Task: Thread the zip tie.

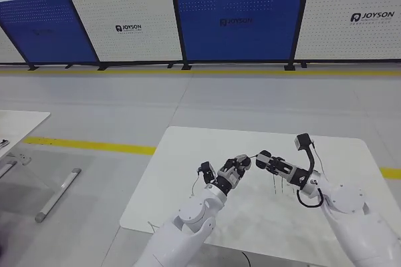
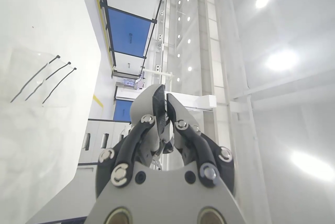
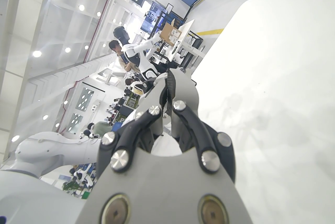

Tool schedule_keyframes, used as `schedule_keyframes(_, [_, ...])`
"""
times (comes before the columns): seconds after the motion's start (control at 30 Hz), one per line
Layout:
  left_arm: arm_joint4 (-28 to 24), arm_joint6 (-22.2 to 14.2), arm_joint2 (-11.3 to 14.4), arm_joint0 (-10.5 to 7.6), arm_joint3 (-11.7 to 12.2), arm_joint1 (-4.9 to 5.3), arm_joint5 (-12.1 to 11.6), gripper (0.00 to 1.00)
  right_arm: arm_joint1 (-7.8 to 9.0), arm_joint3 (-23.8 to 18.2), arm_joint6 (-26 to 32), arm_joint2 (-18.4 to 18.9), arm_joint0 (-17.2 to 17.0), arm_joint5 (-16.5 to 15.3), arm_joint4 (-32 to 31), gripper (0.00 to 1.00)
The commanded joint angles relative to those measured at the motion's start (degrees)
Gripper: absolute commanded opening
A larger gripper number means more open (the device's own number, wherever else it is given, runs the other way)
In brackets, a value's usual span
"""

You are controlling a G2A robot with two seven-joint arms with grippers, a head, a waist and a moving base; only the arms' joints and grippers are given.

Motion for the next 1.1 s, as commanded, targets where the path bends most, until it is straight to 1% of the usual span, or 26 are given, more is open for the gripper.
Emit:
schedule_keyframes(0.0, [-0.1,0.0,0.0,-0.14,0.1,-0.03,0.1,0.0,0.0,0.0,0.0,0.0,0.0,0.0,0.0,0.0])
schedule_keyframes(0.23, [0.1,0.0,-0.1,-0.23,0.5,-0.09,-0.1,0.0,0.0,0.0,0.0,0.0,0.0,0.0,0.0,0.0])
schedule_keyframes(0.43, [0.4,0.4,-0.3,-0.1,0.6,-0.16,-1.2,0.0,0.0,0.0,0.0,0.0,0.0,0.0,0.0,0.0])
schedule_keyframes(0.63, [1.3,0.3,-0.3,0.08,0.7,-0.17,-1.7,0.0,0.0,0.0,0.0,0.0,0.0,0.0,0.0,0.0])
schedule_keyframes(0.67, [1.7,0.2,-0.2,0.13,0.7,-0.16,-1.7,0.0,-0.01,-0.1,-0.2,0.0,-0.1,0.1,0.0,0.34])
schedule_keyframes(0.7, [1.9,0.2,-0.1,0.16,0.8,-0.16,-1.7,0.0,-0.02,-0.5,-0.8,0.0,-0.5,0.3,-0.2,0.55])
schedule_keyframes(0.73, [2.1,0.2,-0.1,0.16,0.8,-0.16,-1.6,0.0,-0.01,-0.9,-1.0,0.0,-0.7,0.5,-0.4,1.0])
schedule_keyframes(0.87, [3.6,0.3,0.1,0.24,1.0,-0.14,-1.6,0.0,0.09,-1.7,-1.1,0.6,-1.3,1.0,-0.5,1.0])
schedule_keyframes(1.07, [5.3,0.1,-0.1,0.77,0.5,0.0,-1.6,0.0,0.43,-2.5,-0.5,2.1,-1.7,2.2,-1.4,1.0])
